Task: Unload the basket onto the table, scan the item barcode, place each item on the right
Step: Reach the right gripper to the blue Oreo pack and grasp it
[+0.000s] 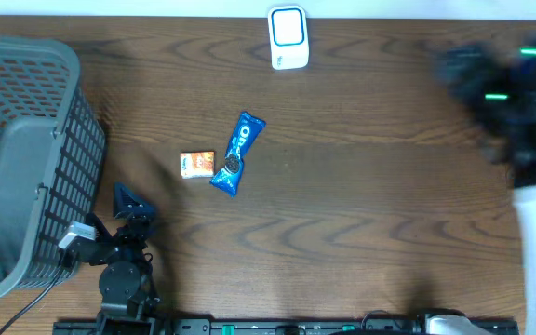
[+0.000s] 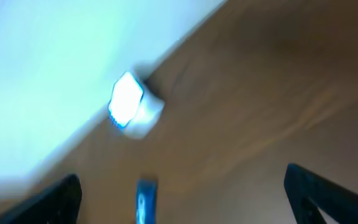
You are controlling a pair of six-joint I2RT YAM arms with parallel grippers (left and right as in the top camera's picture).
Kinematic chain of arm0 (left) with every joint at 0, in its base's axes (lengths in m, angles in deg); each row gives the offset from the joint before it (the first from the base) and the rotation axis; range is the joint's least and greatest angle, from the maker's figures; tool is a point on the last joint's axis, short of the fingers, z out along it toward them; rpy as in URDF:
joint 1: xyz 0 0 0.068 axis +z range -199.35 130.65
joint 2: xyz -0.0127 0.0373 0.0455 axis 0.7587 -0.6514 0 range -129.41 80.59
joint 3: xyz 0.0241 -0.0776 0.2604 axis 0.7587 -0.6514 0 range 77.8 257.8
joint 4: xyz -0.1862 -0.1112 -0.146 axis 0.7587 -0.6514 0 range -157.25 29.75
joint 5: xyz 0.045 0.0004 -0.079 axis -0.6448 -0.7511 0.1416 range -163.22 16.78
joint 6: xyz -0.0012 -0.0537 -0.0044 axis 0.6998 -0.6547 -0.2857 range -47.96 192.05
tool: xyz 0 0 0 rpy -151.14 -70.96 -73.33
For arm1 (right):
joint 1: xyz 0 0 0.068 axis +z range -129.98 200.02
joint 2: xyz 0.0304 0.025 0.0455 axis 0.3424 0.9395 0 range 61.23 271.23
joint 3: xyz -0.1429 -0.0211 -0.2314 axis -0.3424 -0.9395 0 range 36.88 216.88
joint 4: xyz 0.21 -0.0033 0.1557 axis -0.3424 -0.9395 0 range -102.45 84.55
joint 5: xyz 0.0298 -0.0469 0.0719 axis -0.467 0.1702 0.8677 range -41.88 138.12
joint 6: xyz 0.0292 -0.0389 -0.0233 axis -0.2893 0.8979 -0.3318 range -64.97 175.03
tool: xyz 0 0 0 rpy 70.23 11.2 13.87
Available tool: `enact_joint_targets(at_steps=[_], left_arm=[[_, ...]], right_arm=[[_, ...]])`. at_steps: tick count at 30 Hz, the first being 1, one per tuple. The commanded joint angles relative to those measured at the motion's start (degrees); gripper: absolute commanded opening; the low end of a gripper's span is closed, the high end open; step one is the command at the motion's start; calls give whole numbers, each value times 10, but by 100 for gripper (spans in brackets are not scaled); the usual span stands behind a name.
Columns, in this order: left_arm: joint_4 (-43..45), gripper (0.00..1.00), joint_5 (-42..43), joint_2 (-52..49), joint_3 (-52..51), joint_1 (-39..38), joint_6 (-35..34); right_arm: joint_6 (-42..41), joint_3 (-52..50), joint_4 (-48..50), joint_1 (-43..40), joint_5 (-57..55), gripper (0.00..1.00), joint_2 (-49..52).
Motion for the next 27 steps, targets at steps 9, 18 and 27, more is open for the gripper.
enact_joint_targets(at_steps=[9,18,27], left_arm=[[-18,98,-3,2,-10,3,4],[-17,98,-3,2,-10,3,4],[-17,98,-3,2,-10,3,4]], right_arm=[[93,-7,68,353,-56,99,199],[118,-7,132,441,-66,99,310],[-57,-7,212,436,-217,99,369]])
